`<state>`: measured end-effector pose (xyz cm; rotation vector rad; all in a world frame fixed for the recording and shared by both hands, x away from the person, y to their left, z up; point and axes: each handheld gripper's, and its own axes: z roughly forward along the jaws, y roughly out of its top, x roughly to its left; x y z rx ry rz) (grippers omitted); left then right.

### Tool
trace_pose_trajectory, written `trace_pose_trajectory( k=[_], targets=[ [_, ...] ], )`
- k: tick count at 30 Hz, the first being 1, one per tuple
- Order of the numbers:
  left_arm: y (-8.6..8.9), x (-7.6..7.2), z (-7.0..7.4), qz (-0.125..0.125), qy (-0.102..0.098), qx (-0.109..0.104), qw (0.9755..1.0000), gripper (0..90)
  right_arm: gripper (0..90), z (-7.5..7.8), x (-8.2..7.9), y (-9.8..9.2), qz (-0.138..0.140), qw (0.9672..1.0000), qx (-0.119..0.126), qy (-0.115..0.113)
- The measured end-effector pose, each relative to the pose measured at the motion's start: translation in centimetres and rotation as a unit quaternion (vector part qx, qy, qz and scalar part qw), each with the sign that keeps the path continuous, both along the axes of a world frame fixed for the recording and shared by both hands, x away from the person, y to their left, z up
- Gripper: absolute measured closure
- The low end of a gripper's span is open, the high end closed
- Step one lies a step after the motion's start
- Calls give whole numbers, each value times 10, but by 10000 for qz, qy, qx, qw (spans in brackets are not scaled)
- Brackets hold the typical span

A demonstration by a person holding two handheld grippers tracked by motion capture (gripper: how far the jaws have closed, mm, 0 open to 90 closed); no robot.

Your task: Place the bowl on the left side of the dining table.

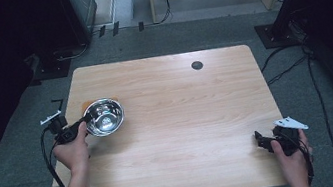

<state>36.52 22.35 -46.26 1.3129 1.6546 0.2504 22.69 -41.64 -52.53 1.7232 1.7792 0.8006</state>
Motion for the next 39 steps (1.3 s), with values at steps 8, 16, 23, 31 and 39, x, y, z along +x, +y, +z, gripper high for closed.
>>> trace_pose_trajectory(
  k=[8,16,23,31,39],
  targets=[
    [5,10,-9,330,112,-129,9993,843,114,0,0,0,0,10000,1,1],
    [7,19,-15,637,159,-230,9976,843,114,0,0,0,1,10000,-1,0],
    [9,25,-26,930,271,-20,9953,843,114,0,0,0,2,10000,-1,0],
    [11,29,-33,1108,340,-30,9933,843,114,0,0,0,1,10000,-1,-1],
    [10,34,-38,1205,302,-31,9922,843,114,0,0,0,1,10000,-1,0]
  ],
)
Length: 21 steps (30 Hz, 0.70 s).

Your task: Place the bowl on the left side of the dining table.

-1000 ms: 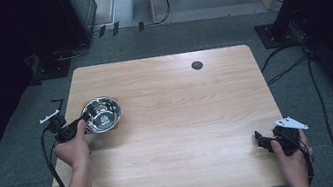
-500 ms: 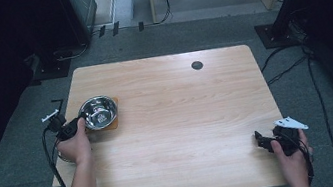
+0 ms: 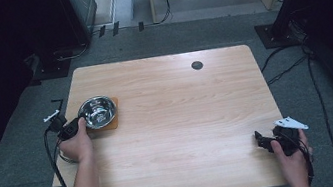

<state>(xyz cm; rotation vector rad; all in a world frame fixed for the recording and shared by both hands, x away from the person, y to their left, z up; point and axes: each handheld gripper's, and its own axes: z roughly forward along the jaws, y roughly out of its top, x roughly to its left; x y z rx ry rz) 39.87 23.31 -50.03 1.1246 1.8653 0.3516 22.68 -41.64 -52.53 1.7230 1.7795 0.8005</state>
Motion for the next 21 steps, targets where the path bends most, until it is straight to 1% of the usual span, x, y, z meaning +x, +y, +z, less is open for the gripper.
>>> trace_pose_trajectory(
  k=[2,4,5,7,10,15,17,18,19,20,21],
  targets=[
    [-1,1,-1,13,-39,24,10000,843,114,0,0,0,0,10000,0,-1],
    [-3,2,-1,58,-54,107,9999,841,114,0,0,0,0,10000,0,0],
    [-3,2,-1,70,-42,195,9998,839,114,0,0,0,0,10000,-1,0],
    [-4,3,-2,97,-35,284,9995,835,114,0,0,0,0,10000,0,0],
    [-4,3,-4,106,-18,369,9993,825,114,0,0,0,-1,10000,1,0],
    [-4,4,-3,115,-11,595,9982,809,114,0,0,0,0,10000,1,0],
    [-4,4,-3,115,-23,582,9982,799,114,0,0,0,0,10000,0,-1],
    [-4,4,-4,77,-53,528,9986,781,114,0,0,0,-1,10000,1,0],
    [-4,6,-4,27,-88,415,9991,738,114,0,0,0,-1,10000,2,0],
    [-4,7,-5,-57,-74,333,9994,675,114,0,0,0,-1,10000,0,0],
    [-5,8,-4,-110,-60,343,9993,634,114,0,0,0,0,10000,1,0]
  ],
)
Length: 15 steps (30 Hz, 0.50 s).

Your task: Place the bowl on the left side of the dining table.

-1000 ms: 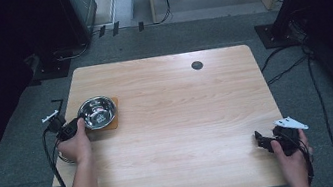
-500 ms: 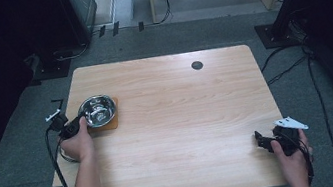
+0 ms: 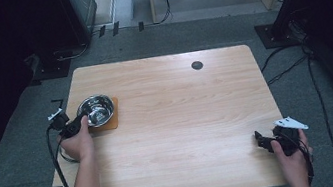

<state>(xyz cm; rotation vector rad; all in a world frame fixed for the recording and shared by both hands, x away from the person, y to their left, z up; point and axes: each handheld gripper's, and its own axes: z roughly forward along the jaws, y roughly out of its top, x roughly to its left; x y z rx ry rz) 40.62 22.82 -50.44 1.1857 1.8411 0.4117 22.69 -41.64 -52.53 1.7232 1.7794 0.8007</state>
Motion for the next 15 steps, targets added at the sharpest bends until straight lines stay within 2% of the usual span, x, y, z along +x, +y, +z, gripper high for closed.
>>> trace_pose_trajectory(
  k=[3,7,15],
  targets=[
    [-1,0,2,-55,-107,53,9999,561,114,0,0,0,0,10000,-1,0],
    [-2,-1,4,-138,-75,198,9997,555,114,0,0,0,1,10000,-1,0],
    [-3,-1,4,-175,-91,116,9997,557,114,0,0,0,0,10000,-1,-1]
  ],
)
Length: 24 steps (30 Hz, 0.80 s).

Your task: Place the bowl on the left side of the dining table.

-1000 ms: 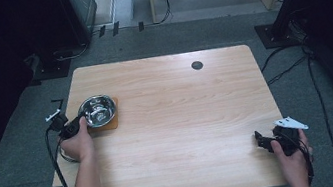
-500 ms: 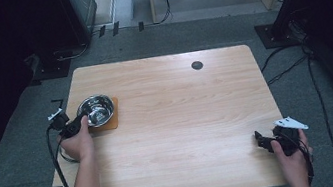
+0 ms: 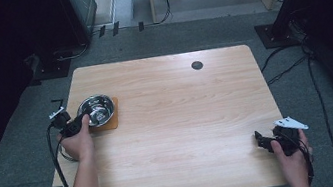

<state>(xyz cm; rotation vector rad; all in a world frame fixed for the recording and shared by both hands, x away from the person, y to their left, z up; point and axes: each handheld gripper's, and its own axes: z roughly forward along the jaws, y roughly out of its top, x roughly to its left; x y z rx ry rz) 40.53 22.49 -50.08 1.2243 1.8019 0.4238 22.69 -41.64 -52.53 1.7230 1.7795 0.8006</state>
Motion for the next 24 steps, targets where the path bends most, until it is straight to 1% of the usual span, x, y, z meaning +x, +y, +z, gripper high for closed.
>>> trace_pose_trajectory(
  k=[6,10,11,13,15,17,19,20,21,23,24],
  targets=[
    [-2,0,-1,-71,-16,29,10000,561,114,0,0,0,0,10000,-1,0],
    [-2,0,-1,-84,0,43,10000,504,114,0,0,0,-1,10000,1,0],
    [-1,-1,0,-83,-11,78,9999,494,114,0,0,0,0,10000,0,0],
    [-1,-3,2,-78,-63,157,9998,481,114,0,0,0,-1,10000,0,0],
    [-1,-4,4,-121,-197,198,9995,448,114,0,0,0,0,10000,-1,0],
    [-2,-6,6,-178,-265,298,9990,408,114,0,0,0,0,10000,0,0],
    [-4,-7,7,-191,-292,346,9988,371,114,0,0,0,-1,10000,0,0],
    [-4,-8,8,-208,-313,406,9985,358,114,0,0,0,-1,10000,0,1],
    [-5,-9,9,-219,-335,427,9983,355,114,0,0,0,-1,10000,-1,1],
    [-5,-10,10,-227,-351,407,9983,328,114,0,0,0,-1,10000,0,1],
    [-4,-11,12,-268,-379,435,9980,311,114,0,0,0,0,10000,-1,-1]
  ],
)
